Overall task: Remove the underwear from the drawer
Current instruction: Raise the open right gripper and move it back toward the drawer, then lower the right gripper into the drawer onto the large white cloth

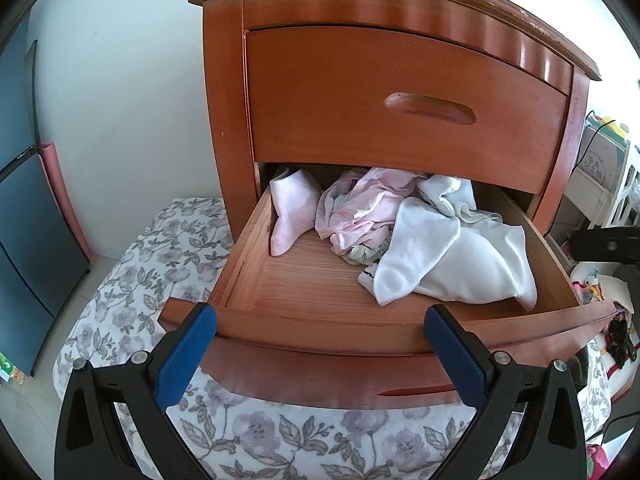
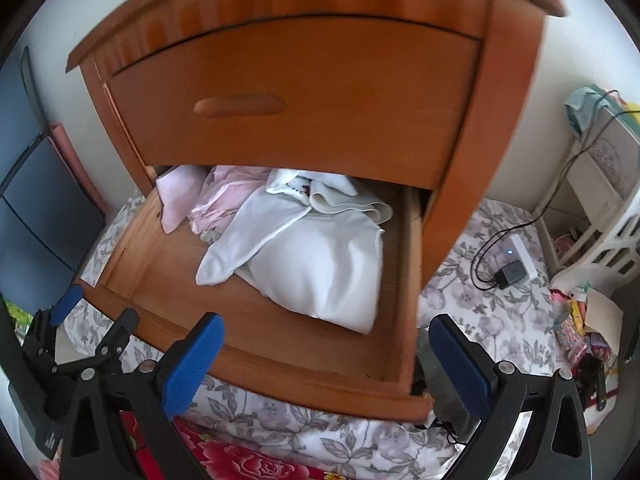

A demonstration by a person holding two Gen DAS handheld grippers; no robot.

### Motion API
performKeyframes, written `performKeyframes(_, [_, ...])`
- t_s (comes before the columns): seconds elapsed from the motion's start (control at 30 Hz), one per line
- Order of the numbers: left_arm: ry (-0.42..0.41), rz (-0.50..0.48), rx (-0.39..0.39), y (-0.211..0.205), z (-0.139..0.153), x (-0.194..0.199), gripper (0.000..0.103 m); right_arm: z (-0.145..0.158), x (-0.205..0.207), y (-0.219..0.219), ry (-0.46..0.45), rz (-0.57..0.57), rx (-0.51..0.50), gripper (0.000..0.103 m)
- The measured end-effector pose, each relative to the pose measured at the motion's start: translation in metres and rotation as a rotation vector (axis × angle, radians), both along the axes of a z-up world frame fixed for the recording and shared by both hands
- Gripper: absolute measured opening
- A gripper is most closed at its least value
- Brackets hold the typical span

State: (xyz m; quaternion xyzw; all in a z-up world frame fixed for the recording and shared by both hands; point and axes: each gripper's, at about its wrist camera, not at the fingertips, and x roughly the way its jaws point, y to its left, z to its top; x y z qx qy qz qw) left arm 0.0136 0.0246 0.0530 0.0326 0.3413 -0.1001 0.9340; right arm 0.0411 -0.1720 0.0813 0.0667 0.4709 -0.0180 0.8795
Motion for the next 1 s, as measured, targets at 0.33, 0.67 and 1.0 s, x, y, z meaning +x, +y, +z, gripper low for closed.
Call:
performKeyframes(0.33, [-0.001, 0.0, 0.0, 0.001, 0.0, 0.001, 0.103, -0.03, 0.047, 0.008, 0.106, 0.029, 0.02, 0.091])
performKeyframes(0.67, [-0.002, 0.001, 0.0, 0.001, 0.0, 0.002, 0.103, -0.068, 0.072, 0.0, 0.225, 0.012, 0.026, 0.087])
performKeyframes(1.0, [-0.003, 0.0, 0.0, 0.001, 0.0, 0.002, 0.103, -0.09, 0.079, 0.0, 0.291, 0.037, 0.024, 0.08])
